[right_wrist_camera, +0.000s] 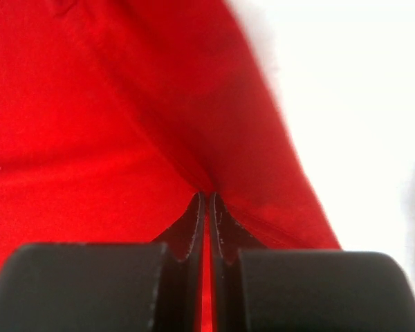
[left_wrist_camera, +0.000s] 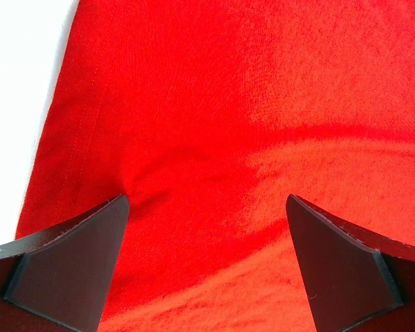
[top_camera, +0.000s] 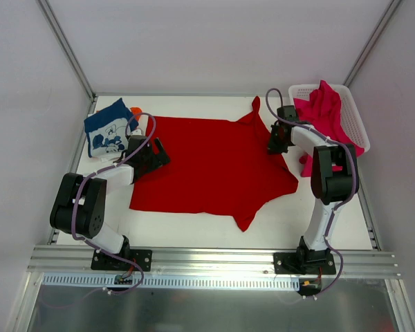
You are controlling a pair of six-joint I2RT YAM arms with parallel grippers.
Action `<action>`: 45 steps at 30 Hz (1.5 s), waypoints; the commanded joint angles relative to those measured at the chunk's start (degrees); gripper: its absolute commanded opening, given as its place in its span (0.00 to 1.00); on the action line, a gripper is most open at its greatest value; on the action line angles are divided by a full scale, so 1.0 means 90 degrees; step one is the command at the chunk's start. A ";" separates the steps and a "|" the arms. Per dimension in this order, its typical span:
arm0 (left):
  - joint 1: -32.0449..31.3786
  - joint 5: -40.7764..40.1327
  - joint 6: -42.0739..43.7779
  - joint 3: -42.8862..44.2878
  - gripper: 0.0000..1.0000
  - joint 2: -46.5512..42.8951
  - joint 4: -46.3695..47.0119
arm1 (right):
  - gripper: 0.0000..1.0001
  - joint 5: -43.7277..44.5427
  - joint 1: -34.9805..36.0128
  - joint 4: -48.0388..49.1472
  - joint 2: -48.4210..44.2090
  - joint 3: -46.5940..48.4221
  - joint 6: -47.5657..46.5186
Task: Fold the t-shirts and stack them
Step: Flatten out the tshirt
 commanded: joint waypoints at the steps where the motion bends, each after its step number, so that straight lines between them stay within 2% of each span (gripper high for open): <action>1: 0.0063 0.0061 -0.0126 -0.0058 0.99 -0.0250 0.0137 | 0.00 0.0035 -0.0249 -0.0080 -0.0179 0.0570 0.0051; 7: 0.0053 0.0090 -0.0146 -0.0058 0.99 -0.0250 0.0147 | 0.00 0.0367 -0.0551 -0.0471 0.0006 0.1411 -0.0085; 18: 0.0053 0.0159 -0.0185 -0.0077 0.99 -0.0250 0.0176 | 0.00 0.0933 -0.0835 -0.0832 0.0777 0.2281 -0.0047; 24: 0.0063 0.0159 -0.0165 -0.0068 0.99 -0.0249 0.0186 | 0.00 0.1626 -0.0835 -0.0920 0.0602 0.1766 0.0236; 25: 0.0063 0.0159 -0.0165 -0.0068 0.99 -0.0259 0.0196 | 0.00 0.1955 -0.0845 -0.0920 0.0331 0.1406 0.0324; 32: 0.0092 0.0159 -0.0175 -0.0068 0.99 -0.0259 0.0196 | 0.00 0.3167 -0.0943 -0.1182 -0.0043 0.0807 0.0481; 36: 0.0092 0.0178 -0.0185 -0.0078 0.99 -0.0259 0.0196 | 0.00 0.3218 -0.1040 -0.1437 0.0113 0.0846 0.0579; 37: 0.0092 0.0188 -0.0195 -0.0087 0.99 -0.0269 0.0196 | 0.03 0.3189 -0.1040 -0.1486 0.0162 0.0884 0.0578; 38: 0.0102 0.0188 -0.0195 -0.0097 0.99 -0.0288 0.0205 | 0.25 0.3179 -0.1040 -0.1593 0.0211 0.0933 0.0578; 39: 0.0092 0.0188 -0.0185 -0.0107 0.99 -0.0289 0.0196 | 0.41 0.3208 -0.1040 -0.1633 0.0269 0.1030 0.0530; 40: 0.0092 0.0188 -0.0204 -0.0117 0.99 -0.0308 0.0215 | 0.79 0.3257 -0.1040 -0.1672 0.0260 0.1060 0.0520; 41: 0.0102 0.0188 -0.0195 -0.0126 0.99 -0.0318 0.0225 | 0.98 0.3277 -0.1040 -0.1672 0.0231 0.1099 0.0472; 45: 0.0092 0.0188 -0.0195 -0.0156 0.99 -0.0347 0.0235 | 1.00 0.3219 -0.1040 -0.1682 -0.0013 0.1197 0.0276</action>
